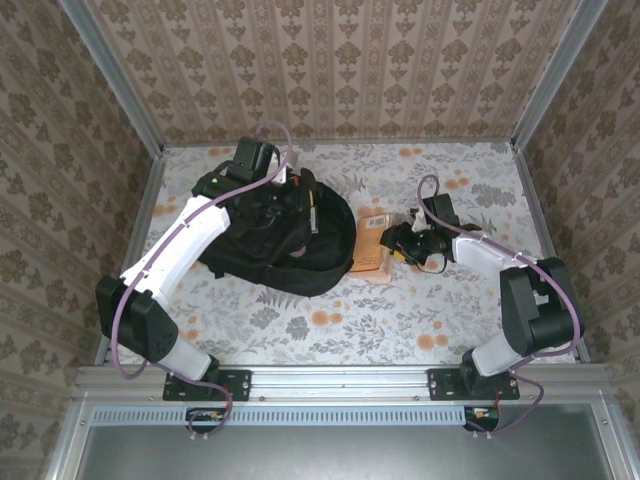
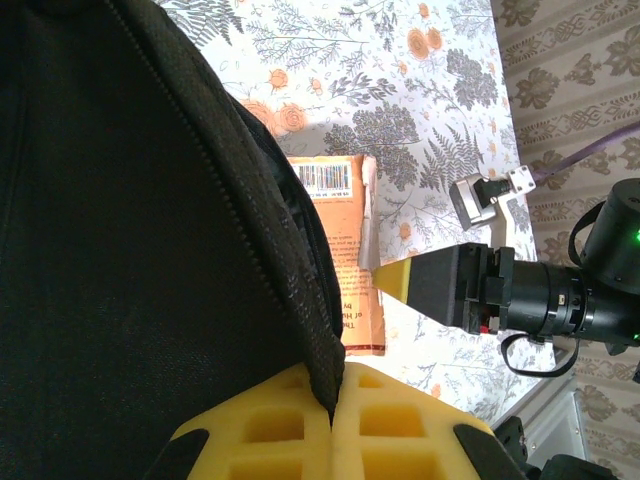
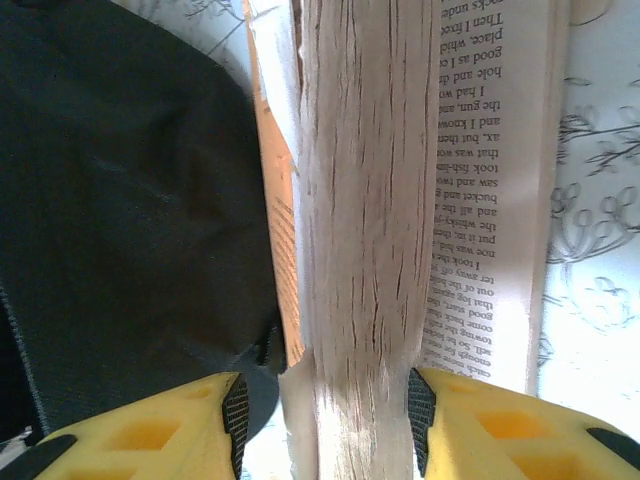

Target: Pack books, pencil case, and school supplies into a backpack

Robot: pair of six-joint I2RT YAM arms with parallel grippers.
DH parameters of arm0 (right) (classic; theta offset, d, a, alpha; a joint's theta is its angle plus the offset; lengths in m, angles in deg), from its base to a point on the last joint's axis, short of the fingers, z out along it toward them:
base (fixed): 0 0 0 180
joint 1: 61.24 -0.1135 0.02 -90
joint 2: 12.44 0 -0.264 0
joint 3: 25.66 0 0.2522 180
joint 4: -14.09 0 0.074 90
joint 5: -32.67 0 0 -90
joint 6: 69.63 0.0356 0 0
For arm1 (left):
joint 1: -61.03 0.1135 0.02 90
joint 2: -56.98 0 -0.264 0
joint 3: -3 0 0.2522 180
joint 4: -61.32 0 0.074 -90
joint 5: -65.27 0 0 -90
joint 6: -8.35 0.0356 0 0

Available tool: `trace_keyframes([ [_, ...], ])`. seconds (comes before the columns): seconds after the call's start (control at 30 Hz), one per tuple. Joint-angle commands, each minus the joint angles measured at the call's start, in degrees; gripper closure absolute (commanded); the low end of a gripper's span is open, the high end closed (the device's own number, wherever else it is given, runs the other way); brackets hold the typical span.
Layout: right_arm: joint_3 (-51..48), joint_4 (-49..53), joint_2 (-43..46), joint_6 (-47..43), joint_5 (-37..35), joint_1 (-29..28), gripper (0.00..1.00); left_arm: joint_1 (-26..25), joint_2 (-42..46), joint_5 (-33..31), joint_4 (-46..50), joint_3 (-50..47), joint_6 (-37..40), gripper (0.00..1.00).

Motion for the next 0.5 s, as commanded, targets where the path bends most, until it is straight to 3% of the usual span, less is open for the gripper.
trace_keyframes([
  [0.0,-1.3,-6.2,-0.2,4.1,5.4,-0.7,0.51,-0.7,-0.3,1.6,-2.3,0.6,-0.2,1.00],
  [0.3,-3.4,-16.7,-9.0,8.1,10.1,-1.4,0.45,-1.7,-0.7,1.9,-3.4,0.1,-0.8,1.00],
  [0.47,-3.5,-19.3,-11.3,9.0,8.6,-1.9,0.53,-2.3,-1.2,1.8,-3.2,0.5,-0.7,1.00],
])
